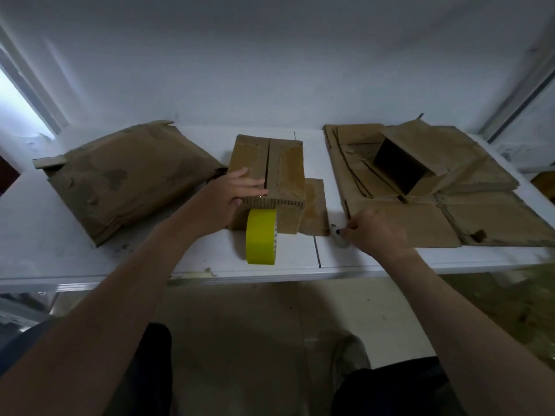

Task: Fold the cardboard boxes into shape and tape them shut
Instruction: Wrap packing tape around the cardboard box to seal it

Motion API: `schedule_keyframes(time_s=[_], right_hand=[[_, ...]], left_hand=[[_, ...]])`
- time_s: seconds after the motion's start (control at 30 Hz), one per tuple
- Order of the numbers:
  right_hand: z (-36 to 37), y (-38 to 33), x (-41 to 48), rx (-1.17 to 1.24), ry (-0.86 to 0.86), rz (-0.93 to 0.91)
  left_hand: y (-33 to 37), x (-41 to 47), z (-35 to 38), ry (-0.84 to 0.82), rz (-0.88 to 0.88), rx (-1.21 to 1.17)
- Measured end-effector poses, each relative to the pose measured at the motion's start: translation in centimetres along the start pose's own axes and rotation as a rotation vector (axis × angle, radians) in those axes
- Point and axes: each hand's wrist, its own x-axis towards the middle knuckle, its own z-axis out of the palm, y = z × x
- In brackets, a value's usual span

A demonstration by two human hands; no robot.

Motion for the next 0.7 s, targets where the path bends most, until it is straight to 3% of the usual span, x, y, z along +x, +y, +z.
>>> schedule_keyframes(time_s=[0.1,0.3,0.37,0.47,0.53,0.63,0.7], right_hand=[[1.0,-0.4,0.2,-0.115,0.007,0.032],[1.2,-0.8,-0.1,-0.085,-0.059,0.109],[1.1,-0.8,-0.3,0.001,0.035,0.089],[0.2,-1.7,-0.9,0.216,0.338,-0.075],[-0.8,-3.2,-1.6,0.42,0.444,-0.232],[-1.7,-6.0,-2.4,0.709,0.381,-0.494],[-1.7,-7.8,-2.5,0.742,0.273,-0.68]], left_hand=[[0.0,-0.1,0.1,0.015,-0.005,0.005],[0.4,-0.6,0.2,0.043,-0.006,0.01],[0.6,-0.7,0.1,0.068,-0.024,-0.004],[1.0,-0.8,-0.1,0.101,-0.053,-0.04],[1.2,-1.0,0.0,0.121,-0.075,-0.041],[1.2,-1.3,0.0,0.179,-0.096,-0.012],[1.1,-1.4,-0.1,0.22,-0.11,0.011]])
